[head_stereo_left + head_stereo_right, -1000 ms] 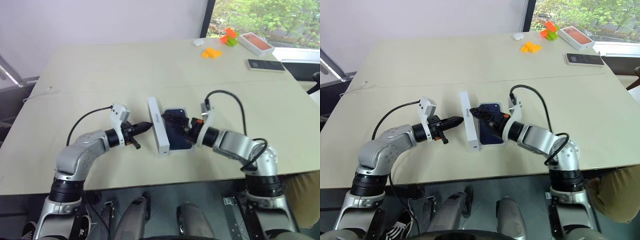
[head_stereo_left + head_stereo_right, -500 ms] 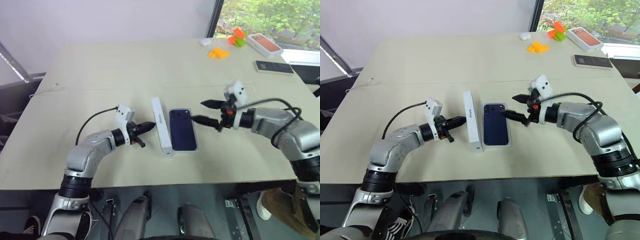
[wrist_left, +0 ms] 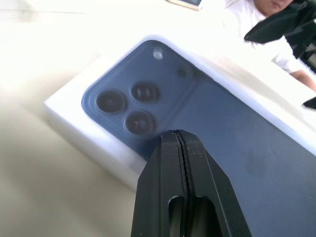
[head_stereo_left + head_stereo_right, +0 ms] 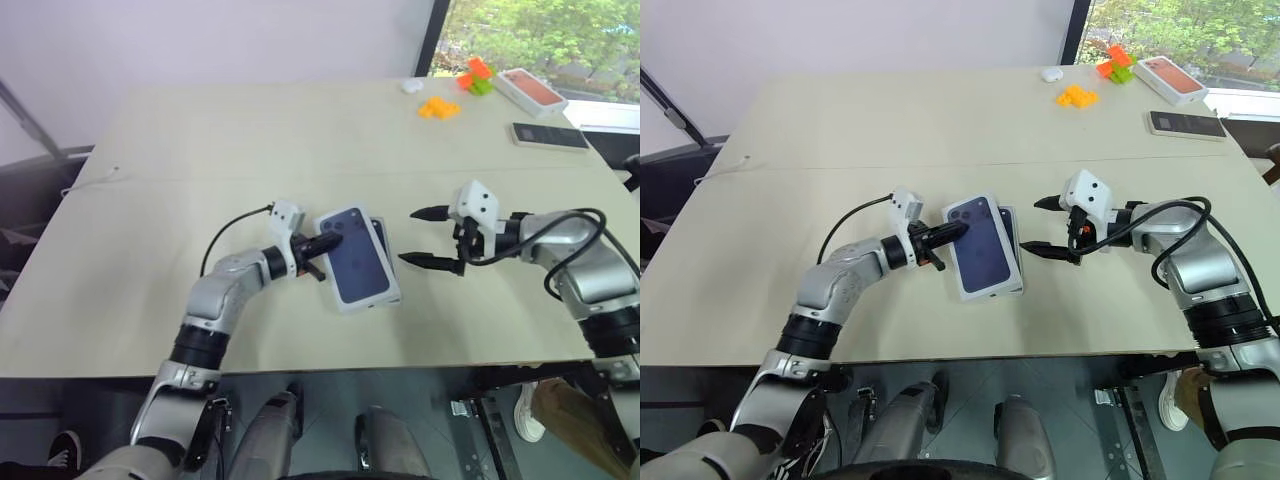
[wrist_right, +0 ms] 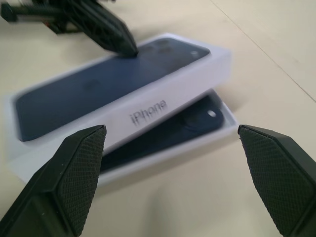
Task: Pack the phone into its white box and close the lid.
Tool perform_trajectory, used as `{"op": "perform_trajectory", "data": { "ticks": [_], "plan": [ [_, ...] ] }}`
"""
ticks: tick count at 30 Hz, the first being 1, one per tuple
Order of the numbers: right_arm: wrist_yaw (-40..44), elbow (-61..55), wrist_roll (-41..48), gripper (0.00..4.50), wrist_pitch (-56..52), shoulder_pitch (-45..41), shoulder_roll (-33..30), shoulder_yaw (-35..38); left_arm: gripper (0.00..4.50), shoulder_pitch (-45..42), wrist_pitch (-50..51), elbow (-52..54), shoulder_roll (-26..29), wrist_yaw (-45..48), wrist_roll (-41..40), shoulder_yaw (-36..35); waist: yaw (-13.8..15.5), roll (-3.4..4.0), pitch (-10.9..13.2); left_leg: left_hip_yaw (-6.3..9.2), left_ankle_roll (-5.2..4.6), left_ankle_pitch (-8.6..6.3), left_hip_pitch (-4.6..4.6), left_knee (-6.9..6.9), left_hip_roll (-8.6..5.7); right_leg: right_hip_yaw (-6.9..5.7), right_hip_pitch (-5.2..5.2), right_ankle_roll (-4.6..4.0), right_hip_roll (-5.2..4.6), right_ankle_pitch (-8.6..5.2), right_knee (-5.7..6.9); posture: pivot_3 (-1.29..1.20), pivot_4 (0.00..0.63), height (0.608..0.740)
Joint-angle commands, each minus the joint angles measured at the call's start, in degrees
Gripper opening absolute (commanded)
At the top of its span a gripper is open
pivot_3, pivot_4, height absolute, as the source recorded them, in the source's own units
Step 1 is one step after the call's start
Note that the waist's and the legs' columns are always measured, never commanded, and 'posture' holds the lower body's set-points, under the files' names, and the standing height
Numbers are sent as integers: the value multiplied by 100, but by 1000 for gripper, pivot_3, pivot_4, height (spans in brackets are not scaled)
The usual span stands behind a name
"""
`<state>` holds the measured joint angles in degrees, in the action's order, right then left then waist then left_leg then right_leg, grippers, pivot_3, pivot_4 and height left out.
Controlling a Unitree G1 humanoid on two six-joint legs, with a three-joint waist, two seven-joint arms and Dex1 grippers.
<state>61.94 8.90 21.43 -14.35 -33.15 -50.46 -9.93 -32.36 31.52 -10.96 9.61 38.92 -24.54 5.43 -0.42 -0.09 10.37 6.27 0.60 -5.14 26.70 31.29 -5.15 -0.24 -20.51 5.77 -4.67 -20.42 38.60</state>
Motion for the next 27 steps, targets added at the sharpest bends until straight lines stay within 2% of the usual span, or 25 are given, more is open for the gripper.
{"op": "perform_trajectory", "data": {
  "ticks": [1,7,12,21,27],
  "plan": [
    [108,76,-114,4500,150,-255,42,320,24,-210,-304,-335,-141,110,164,82,-2,0,0,0,0,0,-1,0,0,-1,0,1,0,1,0,0,150,740],
    [25,87,-248,4500,63,-315,295,433,24,-503,-749,-761,-291,-13,491,102,-8,0,0,2,1,0,-12,-1,0,-5,11,5,1,2,1,0,150,740],
    [-88,33,-349,4500,38,-293,494,496,24,-389,-33,247,10,-48,158,-189,-26,-1,0,5,2,1,-11,1,-1,-4,10,10,1,5,1,0,150,740],
    [-117,341,-640,4500,343,-367,586,555,24,718,1017,1864,881,-189,-228,-609,-36,2,-1,6,5,3,-20,-12,2,1,9,9,6,5,6,0,150,740],
    [-87,409,-779,4500,442,-397,705,545,24,1408,1291,2210,921,-366,-349,-604,-11,2,-1,7,6,2,-22,-3,1,3,14,5,1,3,7,0,150,740]
  ]
}}
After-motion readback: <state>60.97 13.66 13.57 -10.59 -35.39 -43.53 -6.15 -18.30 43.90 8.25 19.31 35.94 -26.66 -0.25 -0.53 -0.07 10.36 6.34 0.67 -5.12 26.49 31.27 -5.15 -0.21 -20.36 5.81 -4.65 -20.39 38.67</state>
